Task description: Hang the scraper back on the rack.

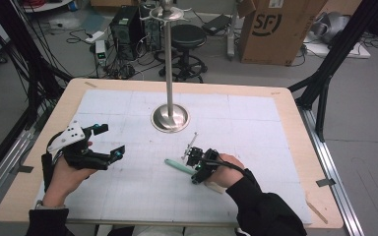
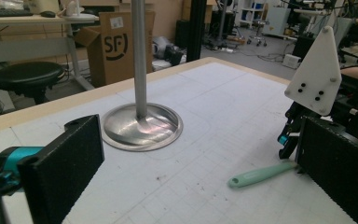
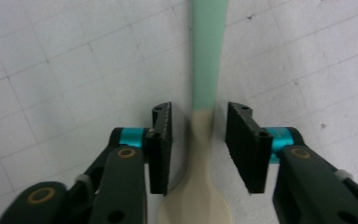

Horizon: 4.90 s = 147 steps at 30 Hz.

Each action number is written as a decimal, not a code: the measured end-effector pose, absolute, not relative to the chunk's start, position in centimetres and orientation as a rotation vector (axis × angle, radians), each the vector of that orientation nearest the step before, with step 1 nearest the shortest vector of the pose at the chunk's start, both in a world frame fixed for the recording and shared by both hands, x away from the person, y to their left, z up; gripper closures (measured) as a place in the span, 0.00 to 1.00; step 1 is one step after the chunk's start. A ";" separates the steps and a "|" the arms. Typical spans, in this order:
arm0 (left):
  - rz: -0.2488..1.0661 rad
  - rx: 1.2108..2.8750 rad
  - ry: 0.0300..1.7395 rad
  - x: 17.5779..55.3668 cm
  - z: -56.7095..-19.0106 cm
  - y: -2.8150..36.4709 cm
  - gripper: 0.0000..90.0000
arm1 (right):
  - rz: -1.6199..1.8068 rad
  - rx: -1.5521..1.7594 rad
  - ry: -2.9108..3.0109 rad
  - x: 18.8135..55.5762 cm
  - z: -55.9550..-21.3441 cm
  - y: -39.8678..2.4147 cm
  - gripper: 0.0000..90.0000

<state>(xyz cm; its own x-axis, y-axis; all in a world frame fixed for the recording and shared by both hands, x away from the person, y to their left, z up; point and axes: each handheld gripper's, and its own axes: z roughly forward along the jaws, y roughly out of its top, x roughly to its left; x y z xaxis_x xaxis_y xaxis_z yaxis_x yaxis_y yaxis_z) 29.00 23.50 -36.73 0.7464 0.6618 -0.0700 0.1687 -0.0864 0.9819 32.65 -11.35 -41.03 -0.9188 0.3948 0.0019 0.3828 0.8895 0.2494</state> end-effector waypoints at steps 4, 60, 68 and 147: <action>0.468 1.637 0.678 29.0 -36.8 23.7 0.02 | 0.414 0.672 3.015 33.0 -41.1 -12.0 0.83; 0.476 1.635 0.670 28.4 -36.7 23.6 0.02 | 1.676 0.728 2.161 38.6 -29.3 -20.1 0.90; 0.476 1.641 0.685 28.1 -37.1 24.1 0.02 | 1.728 0.706 2.071 40.4 -25.7 -20.0 0.90; 0.463 1.620 0.716 29.2 -38.5 25.0 0.02 | 1.658 0.941 2.011 30.0 -39.1 -29.7 0.00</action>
